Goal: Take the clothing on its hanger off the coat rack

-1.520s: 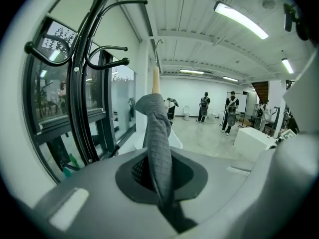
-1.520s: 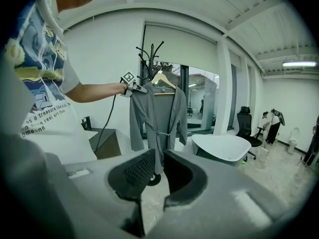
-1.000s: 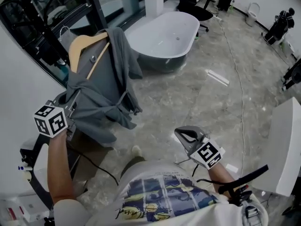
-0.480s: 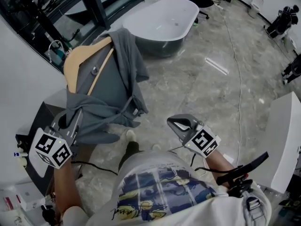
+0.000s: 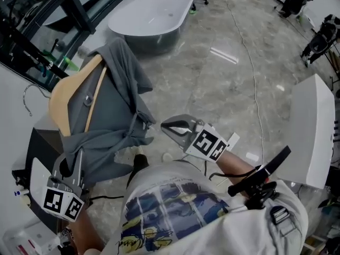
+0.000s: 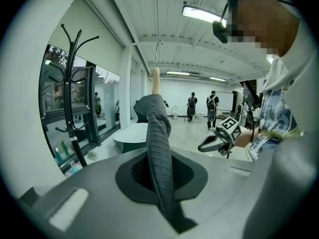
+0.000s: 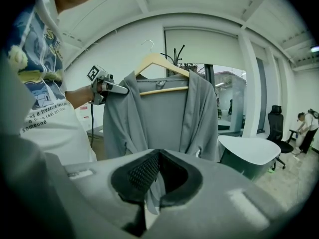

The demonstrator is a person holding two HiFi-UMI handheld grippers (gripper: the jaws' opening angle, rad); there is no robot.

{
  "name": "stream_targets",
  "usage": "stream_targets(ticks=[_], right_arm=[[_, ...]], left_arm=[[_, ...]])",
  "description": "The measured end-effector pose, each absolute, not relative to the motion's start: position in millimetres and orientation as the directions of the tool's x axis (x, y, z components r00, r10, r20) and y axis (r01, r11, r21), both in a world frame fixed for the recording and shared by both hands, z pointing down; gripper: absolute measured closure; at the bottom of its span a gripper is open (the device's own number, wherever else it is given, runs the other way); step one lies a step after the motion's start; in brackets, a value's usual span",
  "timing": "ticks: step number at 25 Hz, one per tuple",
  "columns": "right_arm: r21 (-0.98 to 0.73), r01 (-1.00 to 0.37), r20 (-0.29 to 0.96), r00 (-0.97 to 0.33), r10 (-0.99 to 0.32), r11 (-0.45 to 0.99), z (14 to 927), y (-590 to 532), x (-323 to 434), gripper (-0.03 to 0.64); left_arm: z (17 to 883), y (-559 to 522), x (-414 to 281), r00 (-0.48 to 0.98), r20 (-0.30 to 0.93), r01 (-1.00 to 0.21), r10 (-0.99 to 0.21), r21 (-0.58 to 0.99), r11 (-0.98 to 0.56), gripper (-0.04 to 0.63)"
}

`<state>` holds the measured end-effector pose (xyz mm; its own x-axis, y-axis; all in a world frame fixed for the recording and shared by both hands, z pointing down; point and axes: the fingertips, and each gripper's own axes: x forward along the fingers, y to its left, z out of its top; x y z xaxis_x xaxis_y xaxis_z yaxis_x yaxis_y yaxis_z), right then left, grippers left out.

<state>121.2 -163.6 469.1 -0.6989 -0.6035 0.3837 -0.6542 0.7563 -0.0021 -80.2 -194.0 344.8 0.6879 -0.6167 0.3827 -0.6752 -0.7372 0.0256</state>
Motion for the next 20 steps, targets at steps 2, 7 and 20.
stream_targets(ticks=[2, 7, 20], right_arm=[[-0.002, -0.647, 0.383, -0.705, -0.597, 0.763, 468, -161, 119, 0.615], [0.000, -0.638, 0.392, -0.709, -0.587, 0.770, 470, -160, 113, 0.615], [0.000, -0.630, 0.388, -0.716, -0.580, 0.777, 472, -166, 102, 0.615]], left_arm=[[343, -186, -75, 0.695, 0.383, -0.665, -0.608, 0.021, -0.746, 0.588], [345, -174, -69, 0.709, 0.383, -0.650, -0.592, 0.027, -0.760, 0.588], [345, -162, -61, 0.727, 0.392, -0.618, -0.564, 0.013, -0.786, 0.588]])
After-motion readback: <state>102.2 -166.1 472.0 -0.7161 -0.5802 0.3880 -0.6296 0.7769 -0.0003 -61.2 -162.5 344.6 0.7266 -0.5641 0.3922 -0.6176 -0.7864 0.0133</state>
